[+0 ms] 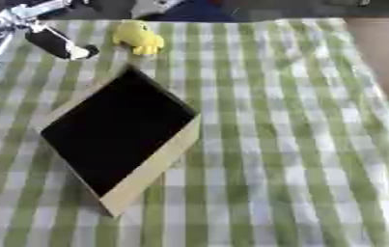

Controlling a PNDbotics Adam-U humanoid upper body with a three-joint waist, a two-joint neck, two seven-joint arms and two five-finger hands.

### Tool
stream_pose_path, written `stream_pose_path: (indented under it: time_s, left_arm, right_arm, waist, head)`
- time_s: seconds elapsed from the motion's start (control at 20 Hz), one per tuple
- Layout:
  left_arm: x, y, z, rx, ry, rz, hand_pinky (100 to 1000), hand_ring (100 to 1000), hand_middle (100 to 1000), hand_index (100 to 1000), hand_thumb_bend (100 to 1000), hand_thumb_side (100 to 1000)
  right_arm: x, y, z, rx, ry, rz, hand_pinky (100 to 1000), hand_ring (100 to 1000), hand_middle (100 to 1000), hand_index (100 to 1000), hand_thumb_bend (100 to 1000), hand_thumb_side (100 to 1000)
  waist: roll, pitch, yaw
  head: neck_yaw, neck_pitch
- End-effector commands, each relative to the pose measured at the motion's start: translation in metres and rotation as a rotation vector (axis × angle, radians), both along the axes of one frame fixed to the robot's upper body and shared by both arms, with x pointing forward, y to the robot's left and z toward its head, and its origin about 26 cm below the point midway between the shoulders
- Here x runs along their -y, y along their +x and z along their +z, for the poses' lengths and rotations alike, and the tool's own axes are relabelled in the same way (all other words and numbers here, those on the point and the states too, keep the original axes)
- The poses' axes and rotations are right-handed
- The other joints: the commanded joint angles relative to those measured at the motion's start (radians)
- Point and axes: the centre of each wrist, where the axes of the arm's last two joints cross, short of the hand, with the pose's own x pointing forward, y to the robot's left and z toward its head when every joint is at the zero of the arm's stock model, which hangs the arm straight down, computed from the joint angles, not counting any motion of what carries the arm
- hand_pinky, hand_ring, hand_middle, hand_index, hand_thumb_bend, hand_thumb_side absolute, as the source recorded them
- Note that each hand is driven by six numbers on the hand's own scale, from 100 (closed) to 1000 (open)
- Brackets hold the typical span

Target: Pick up objects on the table and place them in the box.

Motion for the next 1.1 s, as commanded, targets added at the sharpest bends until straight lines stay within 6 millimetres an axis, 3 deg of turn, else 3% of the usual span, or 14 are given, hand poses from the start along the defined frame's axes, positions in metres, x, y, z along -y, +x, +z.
stream_pose_path:
  time_s: [0.05, 0.55, 0.7, 1.1]
  left_arm:
    - [-0.008, -0.005, 0.017, 0.038, 0.011, 0.014, 840, 884, 862, 875, 362, 201]
    - [-0.004, -0.006, 0.022, 0.068, 0.019, 0.024, 844, 891, 872, 915, 520, 277]
    - [-0.002, -0.005, 0.023, 0.085, 0.018, 0.028, 845, 896, 876, 917, 524, 289]
    - [0.000, -0.005, 0.028, 0.140, -0.018, 0.030, 840, 897, 879, 918, 415, 271]
  right_arm:
    - [0.002, -0.005, 0.009, 0.032, -0.010, 0.001, 738, 751, 669, 828, 100, 1000]
    - [0.003, -0.005, 0.010, 0.036, -0.006, -0.002, 736, 748, 664, 825, 100, 1000]
    - [0.003, -0.006, 0.011, 0.035, -0.005, 0.001, 736, 747, 663, 825, 100, 1000]
    - [0.002, -0.006, 0.012, 0.034, -0.008, 0.005, 736, 746, 660, 822, 100, 1000]
  waist:
    - [0.001, -0.024, 0.001]
    - [-0.001, -0.005, 0.000]
    - [0.001, 0.001, -0.008]
    - [0.005, 0.011, -0.028]
  head:
    - [0.005, -0.011]
    - [0.017, -0.010]
    - [0.023, -0.012]
    - [0.033, -0.017]
